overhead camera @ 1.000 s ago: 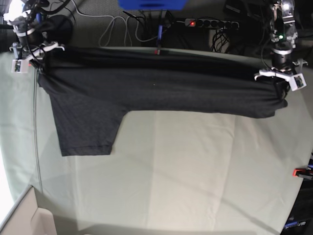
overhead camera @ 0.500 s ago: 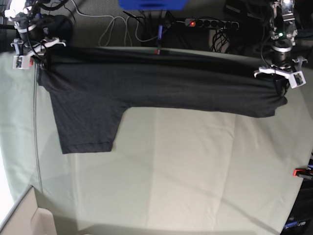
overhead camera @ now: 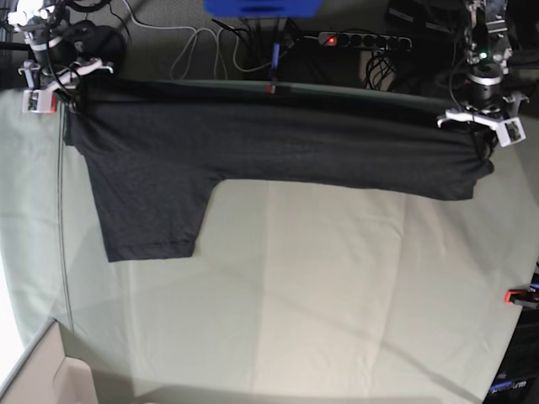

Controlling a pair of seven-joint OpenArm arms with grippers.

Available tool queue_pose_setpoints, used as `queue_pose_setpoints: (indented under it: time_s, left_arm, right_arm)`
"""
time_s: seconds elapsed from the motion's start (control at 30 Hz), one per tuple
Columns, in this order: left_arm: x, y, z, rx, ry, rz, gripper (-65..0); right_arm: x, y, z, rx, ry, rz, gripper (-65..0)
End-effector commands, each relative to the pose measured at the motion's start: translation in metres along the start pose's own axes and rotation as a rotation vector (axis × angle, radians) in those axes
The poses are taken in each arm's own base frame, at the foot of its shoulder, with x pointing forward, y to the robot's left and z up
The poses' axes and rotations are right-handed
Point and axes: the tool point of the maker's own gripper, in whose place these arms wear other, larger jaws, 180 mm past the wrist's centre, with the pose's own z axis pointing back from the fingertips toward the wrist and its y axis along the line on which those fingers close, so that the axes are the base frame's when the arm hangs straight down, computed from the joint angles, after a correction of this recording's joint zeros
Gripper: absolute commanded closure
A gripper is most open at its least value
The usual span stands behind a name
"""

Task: Layout the t-shirt on the table in an organized manner, then fold the t-shirt properly
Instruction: 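Hold the folded shirt edge with both grippers and smooth it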

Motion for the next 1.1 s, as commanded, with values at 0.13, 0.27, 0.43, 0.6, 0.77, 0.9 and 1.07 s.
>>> queue_pose_setpoints:
  time_s: [0.13,0.27,0.43,0.6,0.77,0.9,1.07]
  left_arm:
    - [0.009,0.008,0.001,0.013,-0.036,-0.017,-0.2]
    - [-0.013,0.017,0.004,0.034,0.02,-0.023,-0.2]
    - [-0.033,0.026,0.007,0.057,0.067,-0.024,-0.2]
    - [-0.029,0.023,0.002,0.054,0.06,-0.017,-0.4]
    - [-0.027,0.02,-0.001,0.049,0.055,-0.015,-0.6]
    - [-0.028,0.019,0.0,0.046,0.059,-0.016,-1.4]
    - [-0.03,0.021,0.001,0.053,0.062,-0.012,-16.4]
  right_arm:
    - [0.01,-0.005,0.003,-0.009,-0.037,0.007,0.0]
    - [0.0,-0.004,0.001,-0.004,-0.015,-0.013,0.0]
    - [-0.009,-0.004,0.0,0.0,0.005,-0.026,0.0]
    - [-0.008,-0.003,-0.001,0.003,0.004,-0.02,0.0]
    - [-0.008,-0.003,-0.001,0.004,0.008,-0.017,-7.2]
    - [-0.005,-0.008,0.0,0.0,0.01,0.002,-22.6]
    - [0.0,-0.017,0.007,-0.018,0.001,0.025,-32.6]
